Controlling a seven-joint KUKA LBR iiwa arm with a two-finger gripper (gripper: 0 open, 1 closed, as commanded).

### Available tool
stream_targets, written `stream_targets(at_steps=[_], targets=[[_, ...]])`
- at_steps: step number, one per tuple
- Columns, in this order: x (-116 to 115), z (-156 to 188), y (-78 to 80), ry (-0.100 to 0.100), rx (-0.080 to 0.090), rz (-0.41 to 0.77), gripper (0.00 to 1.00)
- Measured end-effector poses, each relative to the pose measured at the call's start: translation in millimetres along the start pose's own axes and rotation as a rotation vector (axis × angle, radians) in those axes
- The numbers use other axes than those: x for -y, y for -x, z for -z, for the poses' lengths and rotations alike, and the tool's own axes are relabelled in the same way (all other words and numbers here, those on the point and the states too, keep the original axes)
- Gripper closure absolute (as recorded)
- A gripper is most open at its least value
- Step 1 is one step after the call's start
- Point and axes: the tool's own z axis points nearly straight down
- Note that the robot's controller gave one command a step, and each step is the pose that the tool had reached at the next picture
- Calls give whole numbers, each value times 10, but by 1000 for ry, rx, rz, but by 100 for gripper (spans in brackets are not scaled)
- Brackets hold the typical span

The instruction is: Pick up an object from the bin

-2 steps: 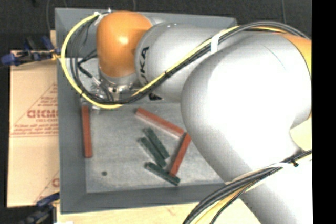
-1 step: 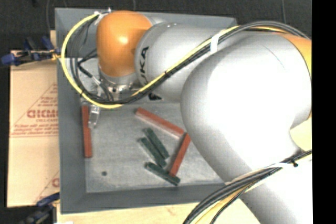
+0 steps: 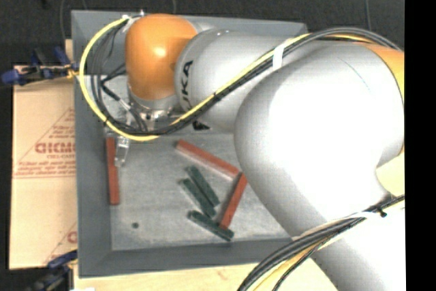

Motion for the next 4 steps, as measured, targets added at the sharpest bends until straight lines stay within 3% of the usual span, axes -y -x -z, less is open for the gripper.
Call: stream_targets(at_steps=[1, 2, 3, 4], targets=[[526, 351, -123, -6, -5, 79, 0], [1937, -51, -177, -1, 8, 220, 100], [1937, -51, -177, -1, 8, 220, 100], [1938, 531, -203, -5, -4, 241, 100]])
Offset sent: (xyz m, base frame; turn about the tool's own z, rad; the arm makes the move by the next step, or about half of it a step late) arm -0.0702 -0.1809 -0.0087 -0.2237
